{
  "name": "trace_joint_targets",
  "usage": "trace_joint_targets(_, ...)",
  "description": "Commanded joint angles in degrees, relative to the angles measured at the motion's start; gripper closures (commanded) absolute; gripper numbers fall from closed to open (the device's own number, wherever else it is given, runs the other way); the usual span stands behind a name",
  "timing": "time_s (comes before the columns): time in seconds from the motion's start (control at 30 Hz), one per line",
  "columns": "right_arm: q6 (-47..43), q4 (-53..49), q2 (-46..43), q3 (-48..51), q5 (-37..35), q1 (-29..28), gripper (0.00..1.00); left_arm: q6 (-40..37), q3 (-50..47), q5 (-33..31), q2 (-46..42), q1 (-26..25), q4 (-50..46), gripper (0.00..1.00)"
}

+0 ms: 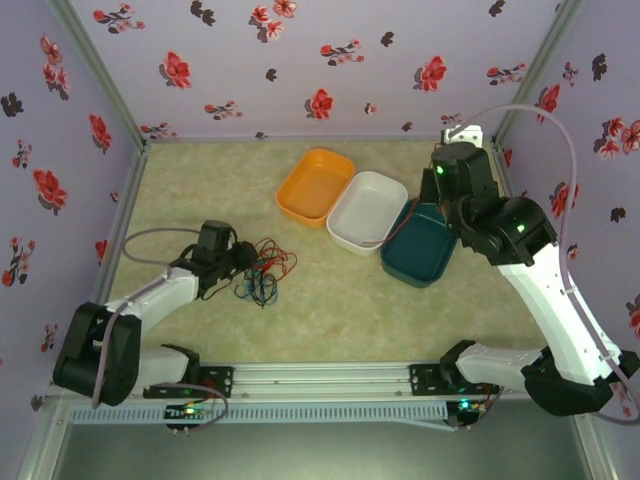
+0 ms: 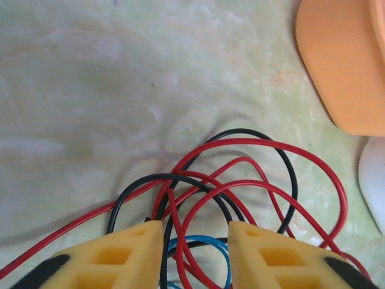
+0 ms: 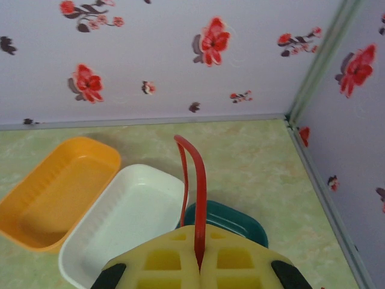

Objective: Untangle the cables

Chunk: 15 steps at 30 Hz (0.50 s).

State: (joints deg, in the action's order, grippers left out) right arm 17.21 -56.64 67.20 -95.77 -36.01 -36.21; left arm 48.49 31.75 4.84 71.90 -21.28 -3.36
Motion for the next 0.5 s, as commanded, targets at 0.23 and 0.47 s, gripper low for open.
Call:
trace_joint_targets(0.23,3.2,-0.1,1.5,4.9,3.4,6.5,1.0,-0.7,1.3,-3.2,-6.7,-0.2,-6.1,0.31)
trace_joint_targets(0.47,4.6,3.7,4.2,10.0,8.0,10.2,1.0,-0.5,1.0,-4.2,-8.0,-0.2,-6.5,0.05)
